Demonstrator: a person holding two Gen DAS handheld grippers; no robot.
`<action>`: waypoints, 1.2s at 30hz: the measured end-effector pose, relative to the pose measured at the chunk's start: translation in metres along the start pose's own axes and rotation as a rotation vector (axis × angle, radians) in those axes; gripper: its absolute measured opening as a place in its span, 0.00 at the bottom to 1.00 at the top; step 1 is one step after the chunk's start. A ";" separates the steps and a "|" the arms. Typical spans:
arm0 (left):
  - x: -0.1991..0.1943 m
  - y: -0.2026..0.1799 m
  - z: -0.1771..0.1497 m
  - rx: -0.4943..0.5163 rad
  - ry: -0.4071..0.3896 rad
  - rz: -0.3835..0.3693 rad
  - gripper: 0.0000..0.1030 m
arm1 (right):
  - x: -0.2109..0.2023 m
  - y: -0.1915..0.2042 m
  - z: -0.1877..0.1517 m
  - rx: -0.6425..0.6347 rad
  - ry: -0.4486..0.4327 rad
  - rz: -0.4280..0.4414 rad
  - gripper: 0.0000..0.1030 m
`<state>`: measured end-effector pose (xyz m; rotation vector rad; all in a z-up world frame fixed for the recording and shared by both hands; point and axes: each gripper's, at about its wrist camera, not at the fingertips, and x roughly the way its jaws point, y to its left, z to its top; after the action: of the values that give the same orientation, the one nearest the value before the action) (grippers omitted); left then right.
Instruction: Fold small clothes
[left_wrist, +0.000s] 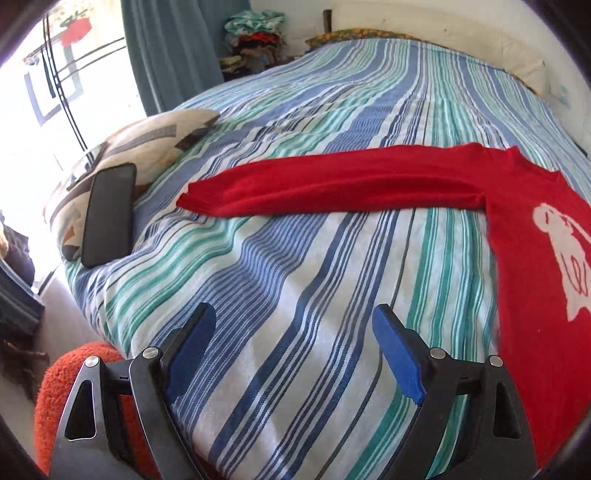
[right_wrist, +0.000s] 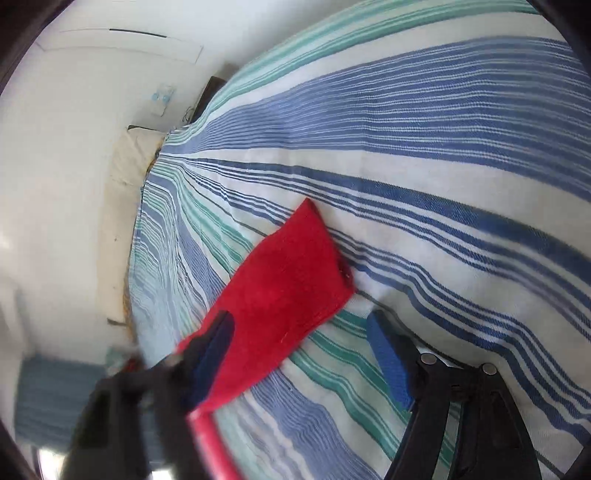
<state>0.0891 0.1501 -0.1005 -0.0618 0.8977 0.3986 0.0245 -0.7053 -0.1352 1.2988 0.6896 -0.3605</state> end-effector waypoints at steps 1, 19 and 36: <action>-0.001 0.002 0.000 -0.014 -0.013 -0.005 0.85 | 0.005 0.006 0.002 -0.023 -0.011 -0.002 0.72; 0.011 0.012 0.003 -0.073 0.037 -0.019 0.86 | 0.034 0.305 -0.116 -0.710 0.078 0.209 0.05; 0.016 0.016 0.008 -0.092 0.055 -0.082 0.86 | 0.136 0.323 -0.261 -0.794 0.500 0.412 0.85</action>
<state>0.0982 0.1720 -0.1059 -0.1939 0.9279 0.3627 0.2543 -0.3553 -0.0085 0.7217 0.8372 0.5554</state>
